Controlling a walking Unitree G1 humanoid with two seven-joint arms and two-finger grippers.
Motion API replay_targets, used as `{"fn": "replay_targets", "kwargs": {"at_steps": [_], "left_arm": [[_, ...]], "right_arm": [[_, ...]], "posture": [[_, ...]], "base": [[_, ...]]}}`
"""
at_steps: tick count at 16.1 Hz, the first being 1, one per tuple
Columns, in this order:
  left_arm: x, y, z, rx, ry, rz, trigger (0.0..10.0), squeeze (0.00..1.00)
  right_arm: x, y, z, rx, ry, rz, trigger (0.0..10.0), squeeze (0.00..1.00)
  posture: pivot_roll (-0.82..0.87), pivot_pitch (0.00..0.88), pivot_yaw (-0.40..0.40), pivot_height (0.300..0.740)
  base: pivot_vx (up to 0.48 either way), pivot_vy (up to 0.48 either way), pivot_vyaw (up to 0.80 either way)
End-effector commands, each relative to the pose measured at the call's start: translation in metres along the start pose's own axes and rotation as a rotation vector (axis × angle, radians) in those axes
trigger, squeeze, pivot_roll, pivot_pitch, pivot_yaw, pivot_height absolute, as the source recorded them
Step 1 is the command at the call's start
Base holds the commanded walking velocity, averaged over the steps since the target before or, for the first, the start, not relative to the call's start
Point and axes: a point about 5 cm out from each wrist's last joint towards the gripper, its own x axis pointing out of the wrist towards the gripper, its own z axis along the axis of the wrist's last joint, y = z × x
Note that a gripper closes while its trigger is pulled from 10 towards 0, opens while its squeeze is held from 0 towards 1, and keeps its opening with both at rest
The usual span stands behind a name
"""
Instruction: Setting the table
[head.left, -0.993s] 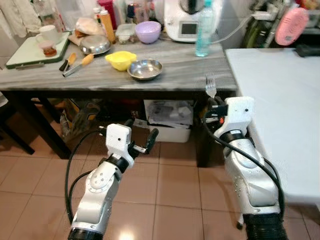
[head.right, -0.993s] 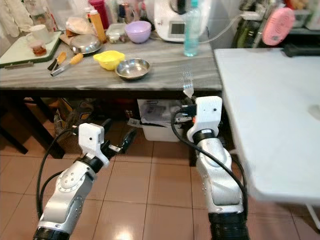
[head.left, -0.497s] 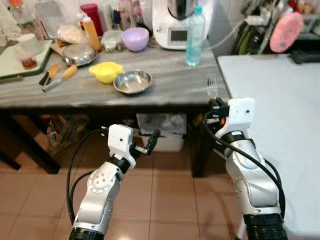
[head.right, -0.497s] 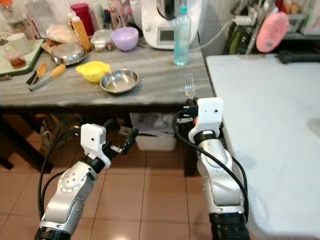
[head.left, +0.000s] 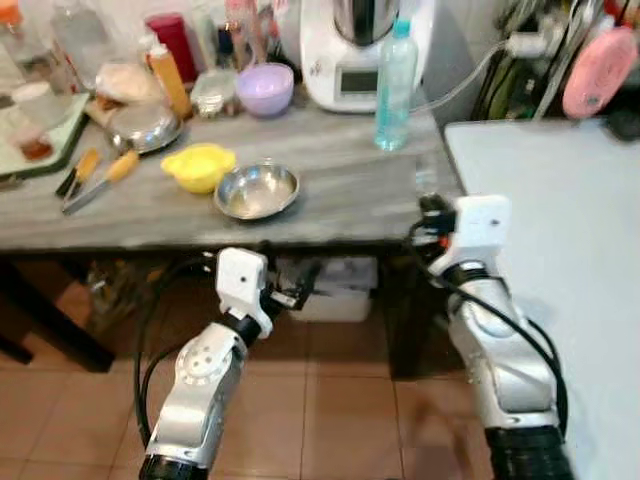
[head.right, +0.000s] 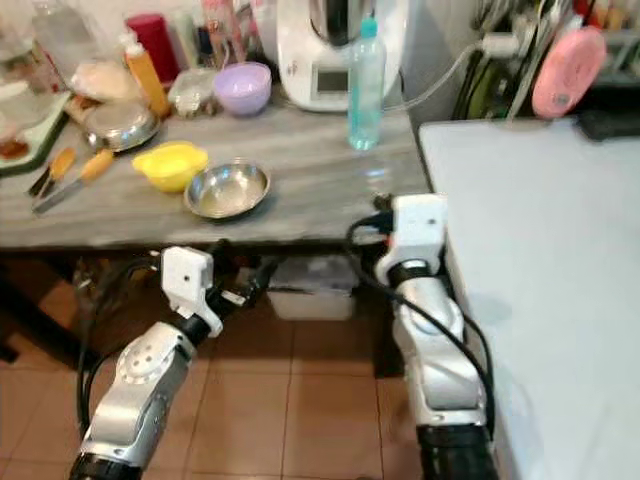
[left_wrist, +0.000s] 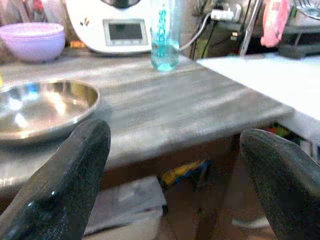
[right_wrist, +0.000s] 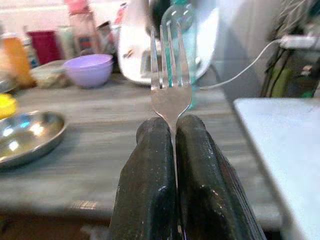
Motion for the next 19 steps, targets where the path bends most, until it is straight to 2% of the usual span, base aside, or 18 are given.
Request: {"fn": "replay_targets", "kwargs": {"at_steps": [1,9,15,19], "left_arm": [[-0.0034,0.0095,0.0024,0.029,0.002,0.016,10.0,0.00],[-0.0035,0.0092,0.0004,0.025,0.017,0.022,10.0,0.00],[-0.0024,0.0107,-0.0017,0.003,0.026,0.055,10.0,0.00],[-0.0019,0.0108,-0.0014,0.006,0.029,0.054,10.0,0.00]], "right_arm": [[0.0016,0.0105,0.0044,0.012,-0.023,0.025,10.0,0.00],[0.0025,0.0065,0.0027,0.034,-0.018,-0.008,10.0,0.00],[0.0021,0.0024,0.0000,0.041,-0.008,-0.031,10.0,0.00],[0.0028,0.0022,-0.0003,0.040,-0.007,-0.034,10.0,0.00]], "posture": [[-0.05,0.076,0.070,0.740],[-0.05,0.077,0.071,0.740],[-0.05,0.078,0.068,0.740],[-0.05,0.078,0.066,0.740]], "base": [[0.442,0.000,0.00],[0.415,0.000,0.00],[0.000,0.000,0.00],[0.000,0.337,0.00]]}}
